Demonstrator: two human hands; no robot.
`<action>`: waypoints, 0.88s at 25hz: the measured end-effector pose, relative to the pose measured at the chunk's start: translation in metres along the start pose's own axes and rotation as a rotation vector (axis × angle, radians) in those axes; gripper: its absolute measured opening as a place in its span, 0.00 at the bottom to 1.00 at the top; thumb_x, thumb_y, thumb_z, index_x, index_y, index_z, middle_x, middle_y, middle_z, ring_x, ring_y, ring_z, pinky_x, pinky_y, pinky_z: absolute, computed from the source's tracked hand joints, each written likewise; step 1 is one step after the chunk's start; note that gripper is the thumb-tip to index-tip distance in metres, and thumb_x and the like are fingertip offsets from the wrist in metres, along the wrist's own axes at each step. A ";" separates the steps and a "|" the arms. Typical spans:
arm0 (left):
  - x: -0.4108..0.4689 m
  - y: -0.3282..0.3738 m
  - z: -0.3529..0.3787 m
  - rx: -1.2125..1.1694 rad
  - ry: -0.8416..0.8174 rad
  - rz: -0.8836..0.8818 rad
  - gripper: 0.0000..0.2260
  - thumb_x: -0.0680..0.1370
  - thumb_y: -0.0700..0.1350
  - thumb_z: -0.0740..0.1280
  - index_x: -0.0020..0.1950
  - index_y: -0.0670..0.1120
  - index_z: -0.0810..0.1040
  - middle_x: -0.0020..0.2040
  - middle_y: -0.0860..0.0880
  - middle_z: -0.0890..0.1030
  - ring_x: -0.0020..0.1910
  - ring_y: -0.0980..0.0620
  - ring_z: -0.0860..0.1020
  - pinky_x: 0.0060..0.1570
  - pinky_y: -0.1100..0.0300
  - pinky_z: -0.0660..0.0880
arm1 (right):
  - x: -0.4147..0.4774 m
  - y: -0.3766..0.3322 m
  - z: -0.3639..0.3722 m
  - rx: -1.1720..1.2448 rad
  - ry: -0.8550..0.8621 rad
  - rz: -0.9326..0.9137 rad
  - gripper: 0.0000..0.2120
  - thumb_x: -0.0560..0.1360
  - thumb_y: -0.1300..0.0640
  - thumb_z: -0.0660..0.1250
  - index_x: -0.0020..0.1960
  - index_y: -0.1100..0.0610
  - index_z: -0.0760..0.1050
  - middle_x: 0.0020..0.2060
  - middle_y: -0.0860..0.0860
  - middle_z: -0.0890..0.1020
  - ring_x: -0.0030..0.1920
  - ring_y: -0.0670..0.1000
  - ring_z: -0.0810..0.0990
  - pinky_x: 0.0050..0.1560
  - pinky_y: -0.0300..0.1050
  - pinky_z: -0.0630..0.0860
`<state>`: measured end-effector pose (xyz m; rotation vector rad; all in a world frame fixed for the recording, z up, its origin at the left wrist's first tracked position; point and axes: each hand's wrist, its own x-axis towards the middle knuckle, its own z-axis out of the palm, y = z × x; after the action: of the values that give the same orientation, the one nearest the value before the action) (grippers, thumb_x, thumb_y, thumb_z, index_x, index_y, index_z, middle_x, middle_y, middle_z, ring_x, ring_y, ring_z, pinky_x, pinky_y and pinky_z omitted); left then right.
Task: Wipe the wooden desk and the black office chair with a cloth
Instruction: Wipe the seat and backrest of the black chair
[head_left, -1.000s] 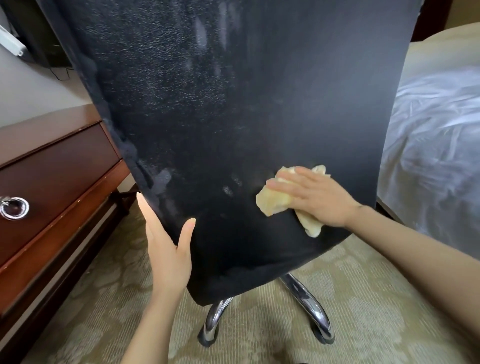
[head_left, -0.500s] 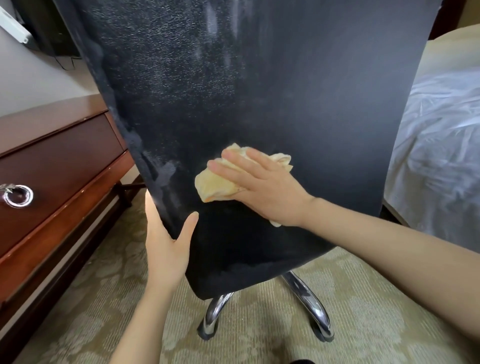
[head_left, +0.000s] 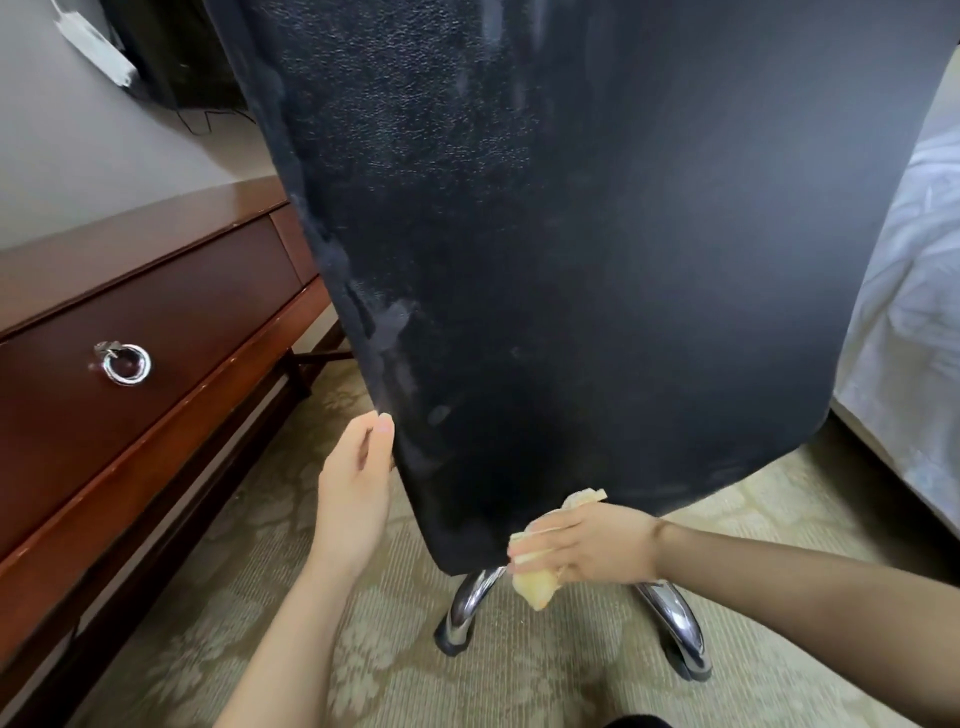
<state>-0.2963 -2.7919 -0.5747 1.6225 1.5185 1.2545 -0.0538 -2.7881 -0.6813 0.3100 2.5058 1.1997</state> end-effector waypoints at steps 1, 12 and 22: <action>0.000 -0.003 -0.002 -0.008 -0.017 -0.007 0.14 0.82 0.53 0.54 0.59 0.51 0.76 0.54 0.54 0.80 0.55 0.55 0.78 0.59 0.56 0.73 | -0.001 0.005 -0.002 0.024 0.020 0.010 0.12 0.71 0.50 0.71 0.54 0.40 0.79 0.73 0.42 0.64 0.74 0.48 0.59 0.73 0.46 0.60; 0.006 -0.014 -0.007 -0.347 -0.111 -0.147 0.18 0.79 0.60 0.48 0.52 0.59 0.76 0.46 0.63 0.83 0.51 0.65 0.79 0.53 0.68 0.71 | 0.013 0.159 -0.112 -0.166 0.331 0.498 0.27 0.71 0.67 0.54 0.70 0.56 0.63 0.75 0.55 0.59 0.74 0.59 0.56 0.74 0.55 0.48; 0.002 -0.026 -0.002 -0.637 -0.157 -0.231 0.29 0.79 0.64 0.41 0.59 0.52 0.76 0.59 0.54 0.81 0.61 0.58 0.76 0.63 0.60 0.67 | 0.075 0.177 -0.143 -0.145 0.646 0.829 0.18 0.78 0.61 0.60 0.66 0.53 0.73 0.71 0.55 0.67 0.72 0.59 0.64 0.71 0.56 0.60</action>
<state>-0.3094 -2.7851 -0.5967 1.0679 1.0254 1.2739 -0.1708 -2.7546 -0.4749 1.1670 2.8759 2.0434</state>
